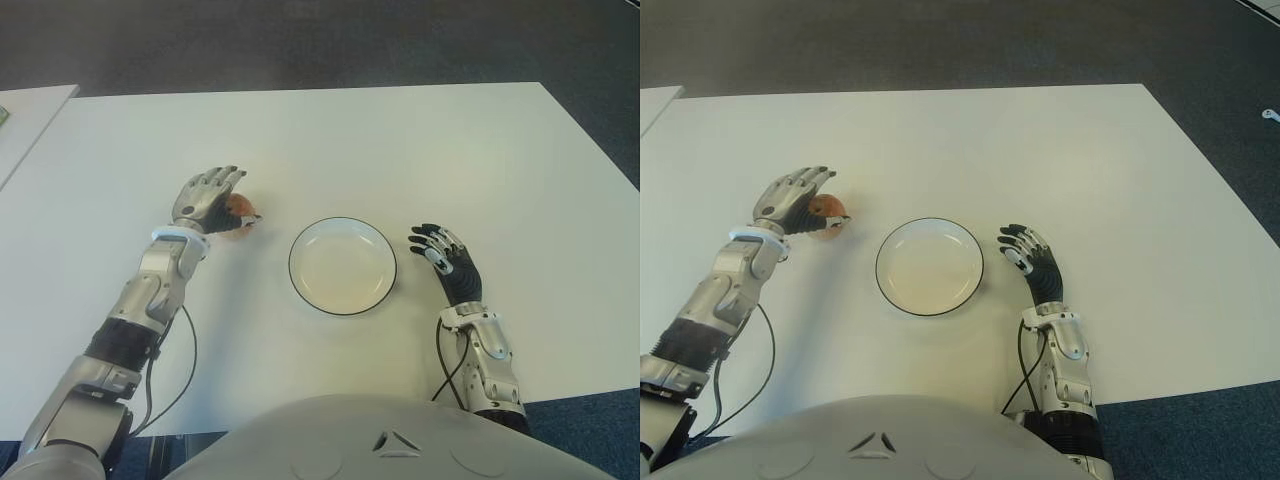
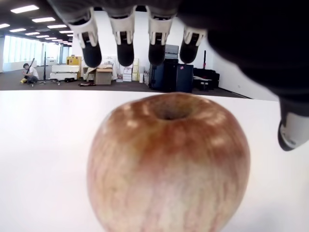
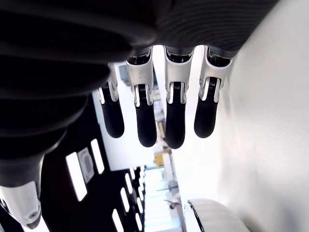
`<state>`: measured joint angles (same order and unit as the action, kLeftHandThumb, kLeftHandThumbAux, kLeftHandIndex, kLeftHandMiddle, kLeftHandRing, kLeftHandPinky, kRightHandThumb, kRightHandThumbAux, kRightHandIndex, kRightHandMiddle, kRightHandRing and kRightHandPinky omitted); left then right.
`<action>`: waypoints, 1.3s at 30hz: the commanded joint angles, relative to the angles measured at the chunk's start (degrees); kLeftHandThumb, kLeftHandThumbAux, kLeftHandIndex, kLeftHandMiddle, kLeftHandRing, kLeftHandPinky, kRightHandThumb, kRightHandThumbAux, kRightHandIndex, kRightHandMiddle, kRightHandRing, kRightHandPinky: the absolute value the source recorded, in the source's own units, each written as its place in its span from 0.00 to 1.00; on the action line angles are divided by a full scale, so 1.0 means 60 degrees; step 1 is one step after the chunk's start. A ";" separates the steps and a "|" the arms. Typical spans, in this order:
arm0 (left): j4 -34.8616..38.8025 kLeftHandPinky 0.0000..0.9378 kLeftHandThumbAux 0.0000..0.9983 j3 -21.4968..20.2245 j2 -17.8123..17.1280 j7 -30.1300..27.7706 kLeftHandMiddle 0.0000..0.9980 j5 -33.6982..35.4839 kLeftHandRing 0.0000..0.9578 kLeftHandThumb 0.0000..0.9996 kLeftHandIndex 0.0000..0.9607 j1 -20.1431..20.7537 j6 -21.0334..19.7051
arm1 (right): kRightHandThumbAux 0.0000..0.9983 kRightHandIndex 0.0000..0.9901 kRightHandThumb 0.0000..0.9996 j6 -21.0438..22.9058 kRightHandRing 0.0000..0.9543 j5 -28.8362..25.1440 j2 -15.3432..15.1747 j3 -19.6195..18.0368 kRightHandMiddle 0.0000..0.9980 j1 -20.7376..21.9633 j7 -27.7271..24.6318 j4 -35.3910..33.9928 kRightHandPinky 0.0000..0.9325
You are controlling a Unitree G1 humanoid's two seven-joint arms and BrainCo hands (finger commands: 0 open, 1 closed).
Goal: Put the apples into the plate.
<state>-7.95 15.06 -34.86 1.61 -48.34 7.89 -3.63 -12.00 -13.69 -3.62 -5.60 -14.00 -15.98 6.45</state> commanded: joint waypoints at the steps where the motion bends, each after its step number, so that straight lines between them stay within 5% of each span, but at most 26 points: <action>1: -0.0390 0.09 0.38 0.0187 0.0178 0.0171 0.00 -0.0036 0.01 0.30 0.05 0.0080 0.0129 | 0.62 0.28 0.30 0.0251 0.31 0.0047 -0.0021 0.0002 0.32 -0.0303 -0.0036 0.0399 0.35; 15: -0.1329 0.08 0.36 0.0332 0.0344 0.0538 0.01 0.0011 0.01 0.31 0.06 0.0324 0.0455 | 0.61 0.27 0.30 0.0159 0.32 -0.0013 -0.0048 -0.0066 0.33 -0.0241 -0.0167 0.0567 0.35; 20: -0.2954 0.08 0.36 0.0605 0.0532 0.1069 0.01 -0.0017 0.01 0.31 0.06 0.1042 0.0877 | 0.62 0.26 0.30 0.0156 0.32 -0.0055 -0.0077 -0.0097 0.32 -0.0211 -0.0272 0.0630 0.36; 39: -0.4878 0.07 0.40 0.1390 0.0672 0.2193 0.01 -0.0068 0.00 0.31 0.08 0.1457 0.1481 | 0.63 0.26 0.33 0.0171 0.33 -0.0250 -0.0172 -0.0320 0.32 -0.0061 -0.0398 0.0908 0.35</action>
<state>-34.01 21.64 -31.47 15.21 -48.30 17.40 5.35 -13.48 -14.96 -4.39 -6.94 -12.99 -18.74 9.38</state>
